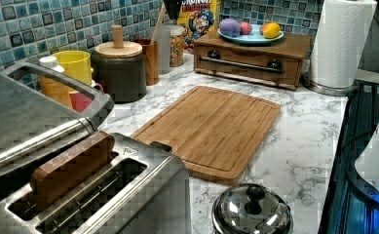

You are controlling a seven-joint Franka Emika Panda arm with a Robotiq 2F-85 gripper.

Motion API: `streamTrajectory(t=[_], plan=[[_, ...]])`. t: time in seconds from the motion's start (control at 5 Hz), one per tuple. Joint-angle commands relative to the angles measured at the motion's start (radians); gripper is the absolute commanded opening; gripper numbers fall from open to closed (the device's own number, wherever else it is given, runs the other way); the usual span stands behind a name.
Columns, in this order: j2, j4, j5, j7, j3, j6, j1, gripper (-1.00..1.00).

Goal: Turn on the toaster.

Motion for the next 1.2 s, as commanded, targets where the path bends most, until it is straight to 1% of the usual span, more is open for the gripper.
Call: streamTrajectory(t=[0.2, 0.4, 0.6, 0.8, 1.2], plan=[[0.0, 0.0, 0.0, -0.022, 0.002, 0.004, 0.0, -1.0], [-0.063, -0.097, 0.03, -0.073, 0.028, 0.088, 0.03, -1.0], [-0.079, -0.128, 0.046, -0.144, 0.072, 0.118, 0.074, -1.0], [-0.108, -0.183, 0.061, -0.19, 0.1, 0.164, 0.114, -1.0], [-0.178, -0.285, 0.12, -0.267, 0.128, 0.234, 0.161, -1.0]])
